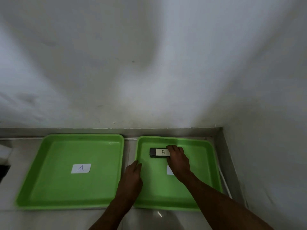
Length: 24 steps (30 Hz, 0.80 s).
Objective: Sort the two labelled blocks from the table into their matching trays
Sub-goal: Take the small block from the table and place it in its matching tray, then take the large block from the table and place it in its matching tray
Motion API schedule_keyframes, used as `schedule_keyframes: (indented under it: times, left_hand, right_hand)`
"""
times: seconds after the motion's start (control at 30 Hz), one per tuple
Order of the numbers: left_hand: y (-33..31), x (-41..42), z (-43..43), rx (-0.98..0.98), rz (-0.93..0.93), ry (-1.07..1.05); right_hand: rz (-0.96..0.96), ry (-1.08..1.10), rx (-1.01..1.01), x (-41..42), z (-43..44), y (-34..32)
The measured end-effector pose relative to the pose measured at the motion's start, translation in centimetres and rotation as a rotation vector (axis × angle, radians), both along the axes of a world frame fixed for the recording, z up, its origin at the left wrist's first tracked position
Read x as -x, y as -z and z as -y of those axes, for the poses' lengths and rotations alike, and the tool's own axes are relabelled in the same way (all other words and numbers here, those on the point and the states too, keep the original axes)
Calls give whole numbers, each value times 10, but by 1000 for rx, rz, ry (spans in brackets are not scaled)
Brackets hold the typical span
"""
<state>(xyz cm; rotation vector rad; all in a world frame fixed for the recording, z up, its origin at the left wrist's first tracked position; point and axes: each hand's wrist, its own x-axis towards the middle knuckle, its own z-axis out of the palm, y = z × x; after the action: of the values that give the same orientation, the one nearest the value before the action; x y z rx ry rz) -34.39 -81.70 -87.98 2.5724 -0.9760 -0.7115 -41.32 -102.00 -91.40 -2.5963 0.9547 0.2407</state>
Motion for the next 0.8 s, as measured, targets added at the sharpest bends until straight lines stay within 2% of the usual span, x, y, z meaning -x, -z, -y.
schedule_keyframes:
  times: [0.2,0.47,0.63,0.8]
  left_hand:
    - [0,-3,1,22,-29,-56]
    - [-9,0,0,-26,-56,-17]
    - [-37,1,-9,-44,-63,6]
    - [-81,7,-31,-20,-3,49]
  right_hand:
    - [6,-1,-3,-5,7,10]
    - [15,-28,53,2,6,2]
    - [11,-39,63,18,-13,-31]
    - [85,-55,82,34,-70,-77]
